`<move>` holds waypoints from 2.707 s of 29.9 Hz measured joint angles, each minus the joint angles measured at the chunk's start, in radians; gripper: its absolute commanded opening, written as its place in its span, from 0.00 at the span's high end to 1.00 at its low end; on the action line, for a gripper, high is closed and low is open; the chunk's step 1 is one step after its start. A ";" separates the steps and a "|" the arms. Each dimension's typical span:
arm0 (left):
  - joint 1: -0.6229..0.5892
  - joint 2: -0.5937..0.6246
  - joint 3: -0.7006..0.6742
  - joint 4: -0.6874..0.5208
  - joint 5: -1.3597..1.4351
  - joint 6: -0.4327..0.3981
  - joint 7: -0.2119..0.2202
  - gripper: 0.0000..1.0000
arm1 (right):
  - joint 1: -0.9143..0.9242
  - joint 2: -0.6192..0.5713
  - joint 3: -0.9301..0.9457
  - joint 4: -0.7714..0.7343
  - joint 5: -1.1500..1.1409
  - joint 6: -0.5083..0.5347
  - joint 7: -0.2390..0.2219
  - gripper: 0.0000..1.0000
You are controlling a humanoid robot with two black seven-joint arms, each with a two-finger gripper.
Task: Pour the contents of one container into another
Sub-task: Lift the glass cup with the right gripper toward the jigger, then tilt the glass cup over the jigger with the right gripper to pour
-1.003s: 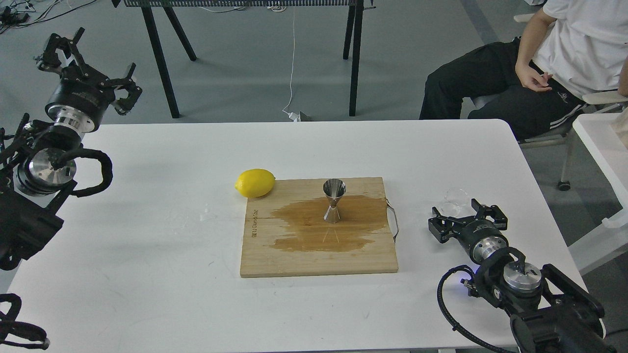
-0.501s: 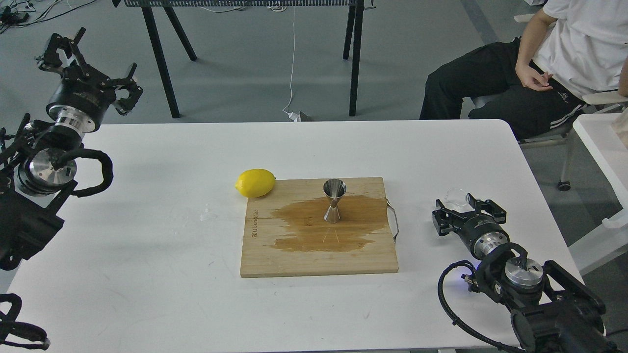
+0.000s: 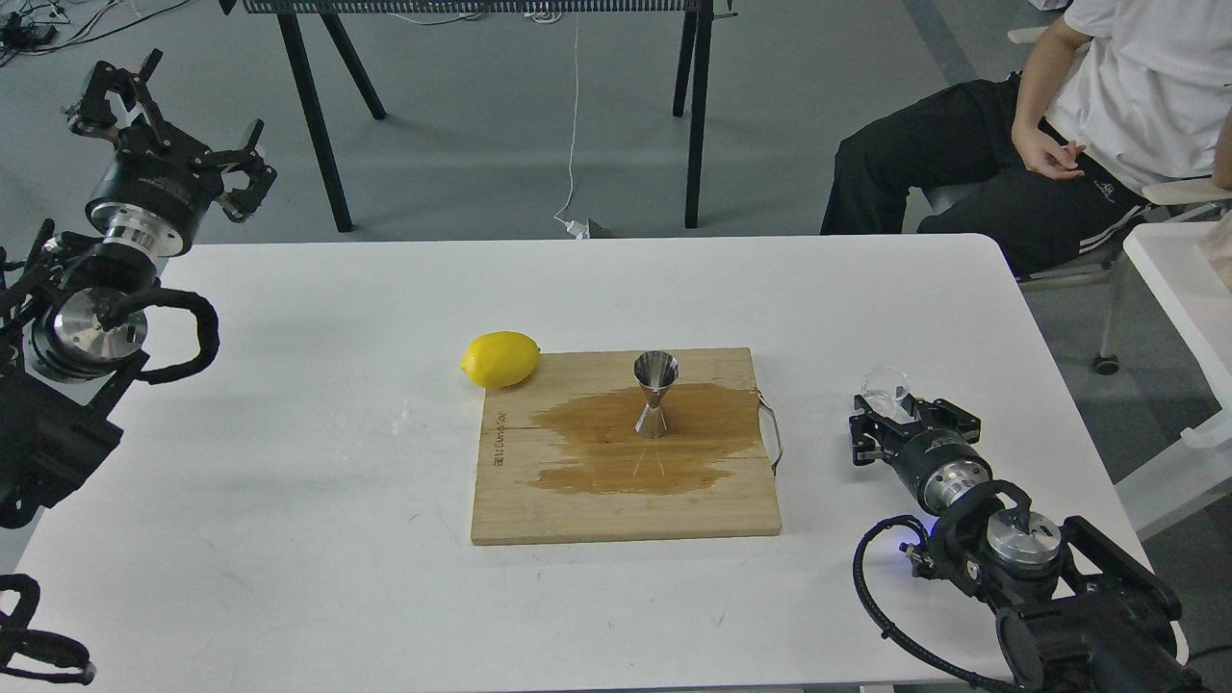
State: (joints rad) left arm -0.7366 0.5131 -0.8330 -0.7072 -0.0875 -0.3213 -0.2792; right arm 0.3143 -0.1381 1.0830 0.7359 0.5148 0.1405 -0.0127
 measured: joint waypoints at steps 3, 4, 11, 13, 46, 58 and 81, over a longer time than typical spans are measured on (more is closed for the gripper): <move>0.000 0.008 0.000 0.000 0.000 0.000 0.000 0.00 | -0.005 0.000 -0.001 0.042 0.000 0.006 -0.008 0.61; 0.000 0.010 0.000 0.000 0.000 0.000 0.000 0.00 | -0.008 -0.001 -0.004 0.065 0.000 0.008 -0.009 0.61; 0.002 0.023 0.000 0.000 0.000 -0.002 -0.001 0.00 | -0.016 -0.055 -0.023 0.255 -0.013 -0.009 -0.008 0.62; 0.002 0.023 0.000 0.000 0.000 -0.002 -0.001 0.00 | -0.017 -0.073 -0.037 0.314 -0.025 -0.031 -0.005 0.62; 0.006 0.033 0.000 0.000 0.000 0.001 -0.021 0.00 | 0.046 0.007 -0.172 0.638 -0.783 -0.360 0.014 0.63; 0.013 0.031 -0.001 0.000 0.000 -0.001 -0.022 0.00 | 0.095 0.014 -0.261 0.603 -0.930 -0.381 0.016 0.63; 0.020 0.032 -0.002 0.000 0.000 -0.002 -0.022 0.00 | 0.104 0.010 -0.326 0.603 -1.146 -0.386 0.017 0.63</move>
State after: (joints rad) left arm -0.7161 0.5451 -0.8350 -0.7072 -0.0875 -0.3231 -0.3007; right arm 0.4187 -0.1281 0.7566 1.3387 -0.6315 -0.2452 0.0046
